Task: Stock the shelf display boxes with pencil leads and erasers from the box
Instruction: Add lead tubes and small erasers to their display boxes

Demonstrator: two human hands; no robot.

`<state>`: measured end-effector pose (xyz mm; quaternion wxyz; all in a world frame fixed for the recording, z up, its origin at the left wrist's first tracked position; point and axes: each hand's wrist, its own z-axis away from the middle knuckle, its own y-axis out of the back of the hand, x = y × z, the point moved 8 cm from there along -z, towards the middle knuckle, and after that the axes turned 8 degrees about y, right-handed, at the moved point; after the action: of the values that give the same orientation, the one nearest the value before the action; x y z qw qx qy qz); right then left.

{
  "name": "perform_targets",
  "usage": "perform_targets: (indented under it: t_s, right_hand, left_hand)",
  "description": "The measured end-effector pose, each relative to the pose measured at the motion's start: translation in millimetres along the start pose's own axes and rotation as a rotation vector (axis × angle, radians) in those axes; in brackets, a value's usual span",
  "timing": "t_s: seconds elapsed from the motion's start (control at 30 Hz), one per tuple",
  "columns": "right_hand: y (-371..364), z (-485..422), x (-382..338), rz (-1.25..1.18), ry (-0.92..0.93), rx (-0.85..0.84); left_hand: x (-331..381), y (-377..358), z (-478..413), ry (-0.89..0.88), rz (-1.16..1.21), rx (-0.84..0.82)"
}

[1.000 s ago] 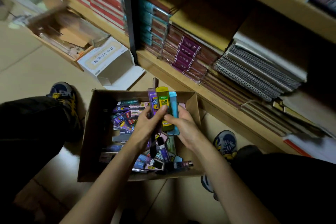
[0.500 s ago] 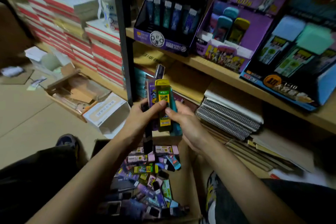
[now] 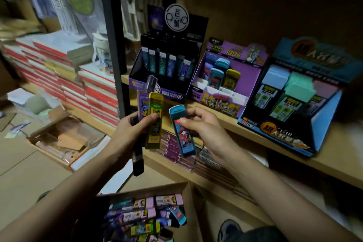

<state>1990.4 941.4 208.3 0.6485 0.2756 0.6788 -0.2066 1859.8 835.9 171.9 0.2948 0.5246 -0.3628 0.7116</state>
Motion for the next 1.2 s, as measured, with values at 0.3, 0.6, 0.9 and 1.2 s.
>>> perform_targets:
  t_s: [0.3, 0.6, 0.9, 1.2]
  right_hand:
    - [78, -34, -83, 0.343, 0.333, 0.36]
    - [118, -48, -105, 0.549, 0.479, 0.617]
    - [119, -63, -93, 0.944, 0.582, 0.596]
    - [96, -53, -104, 1.159, 0.663, 0.581]
  left_hand:
    - [15, 8, -13, -0.036, 0.085, 0.07]
    - [18, -4, -13, -0.032, 0.189, 0.098]
    - [8, -6, -16, -0.002, 0.184, 0.074]
    - [9, -19, -11, 0.013, 0.167, 0.006]
